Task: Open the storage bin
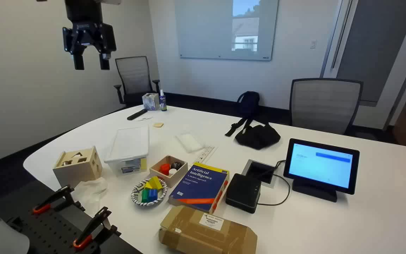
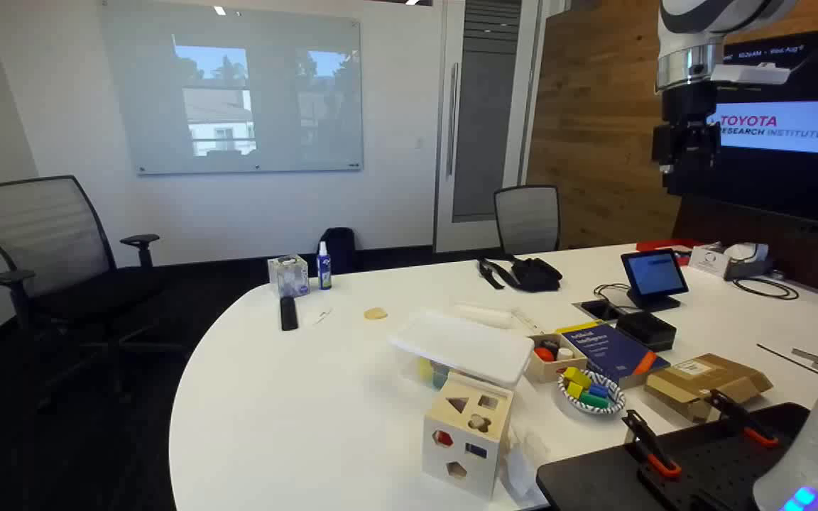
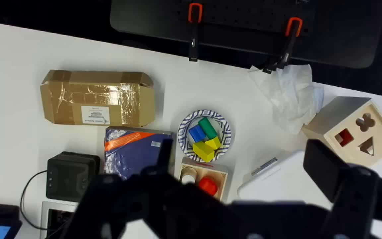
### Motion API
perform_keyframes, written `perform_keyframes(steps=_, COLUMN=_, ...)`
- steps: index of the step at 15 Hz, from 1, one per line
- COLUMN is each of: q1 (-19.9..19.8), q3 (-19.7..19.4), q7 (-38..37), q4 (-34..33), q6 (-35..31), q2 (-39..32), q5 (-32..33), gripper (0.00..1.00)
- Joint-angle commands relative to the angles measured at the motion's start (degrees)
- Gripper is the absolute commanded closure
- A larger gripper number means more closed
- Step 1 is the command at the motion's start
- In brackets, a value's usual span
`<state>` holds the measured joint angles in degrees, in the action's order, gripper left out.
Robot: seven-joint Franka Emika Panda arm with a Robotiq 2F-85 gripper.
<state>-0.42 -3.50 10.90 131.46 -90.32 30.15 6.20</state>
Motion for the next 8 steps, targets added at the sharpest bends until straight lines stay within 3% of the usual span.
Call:
perform_keyframes(steps=1, q1=0.15, q3=-0.1, q7=-0.06, q4=-0.12, q6=0.13, q2=-0.04, q5=0.03, gripper=0.0)
perform_keyframes(steps=4, q1=0.15, q3=-0.1, q7=-0.06, q4=-0.12, q6=0.13, q2=-0.04, q5=0.03, gripper=0.0)
perform_keyframes(steps=8, q1=1.22, q3=-0.7, q7=-0.31, q4=6.46, q6=-12.8, q2=-0.89, q5=-5.15, gripper=0.0)
